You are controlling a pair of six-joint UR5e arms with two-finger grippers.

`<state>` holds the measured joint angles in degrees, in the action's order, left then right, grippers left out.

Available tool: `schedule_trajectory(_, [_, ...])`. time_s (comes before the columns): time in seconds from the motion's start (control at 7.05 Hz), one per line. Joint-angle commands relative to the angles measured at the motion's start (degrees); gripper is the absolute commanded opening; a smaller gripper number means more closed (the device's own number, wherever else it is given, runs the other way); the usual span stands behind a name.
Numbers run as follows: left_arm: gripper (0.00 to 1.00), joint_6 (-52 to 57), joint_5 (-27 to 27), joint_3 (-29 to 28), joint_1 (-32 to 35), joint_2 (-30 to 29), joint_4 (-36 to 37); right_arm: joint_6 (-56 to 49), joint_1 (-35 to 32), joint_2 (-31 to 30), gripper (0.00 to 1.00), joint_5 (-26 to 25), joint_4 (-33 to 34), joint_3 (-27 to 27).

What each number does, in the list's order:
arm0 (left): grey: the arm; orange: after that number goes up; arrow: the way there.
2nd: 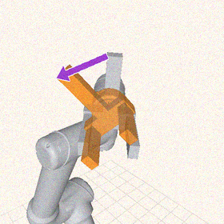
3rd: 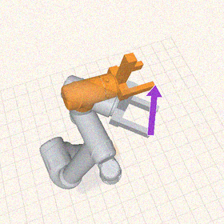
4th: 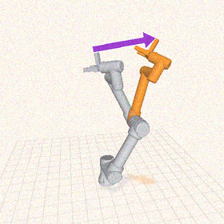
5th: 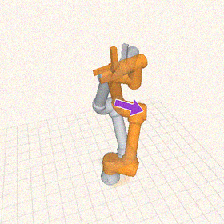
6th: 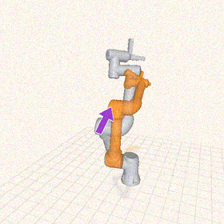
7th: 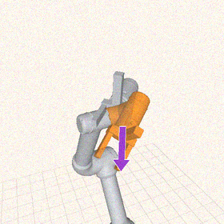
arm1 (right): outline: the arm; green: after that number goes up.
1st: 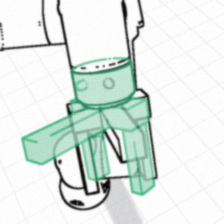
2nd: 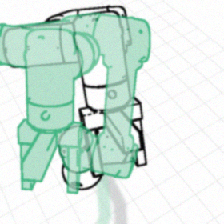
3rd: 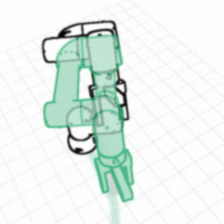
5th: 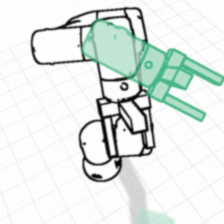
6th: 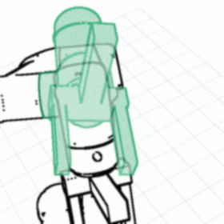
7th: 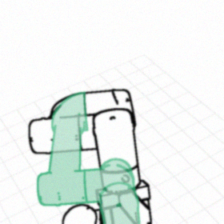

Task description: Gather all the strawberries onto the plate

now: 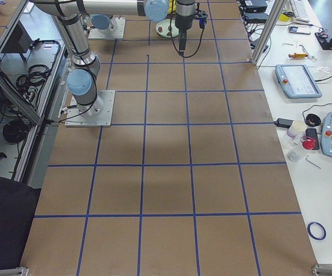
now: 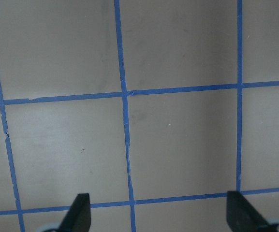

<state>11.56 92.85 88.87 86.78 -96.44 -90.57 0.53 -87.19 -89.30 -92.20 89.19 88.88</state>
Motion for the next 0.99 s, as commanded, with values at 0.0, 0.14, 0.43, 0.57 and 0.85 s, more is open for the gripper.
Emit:
schedule_trajectory(0.0, [1.00,-3.37,-1.18,-5.54,5.03,1.86,-1.98,0.09,0.00,0.01,1.00,0.00,0.02,0.07])
schedule_trajectory(0.14, [1.00,-6.26,-1.27,-4.94,7.94,2.05,0.80,0.09,-0.09,-0.17,1.00,-0.09,-0.07,0.07])
schedule_trajectory(0.43, [1.00,-8.04,-10.92,0.48,8.49,2.48,12.95,0.18,-0.09,0.01,1.00,-0.09,-0.07,-0.02])
schedule_trajectory(0.57, [1.00,-10.05,-4.41,3.22,8.67,3.01,19.23,0.18,-0.09,0.01,1.00,-0.09,-0.07,-0.02])
schedule_trajectory(0.85, [1.00,-10.77,-1.52,3.94,8.23,4.15,15.80,0.18,-0.09,0.01,1.00,-0.09,0.02,-0.02])
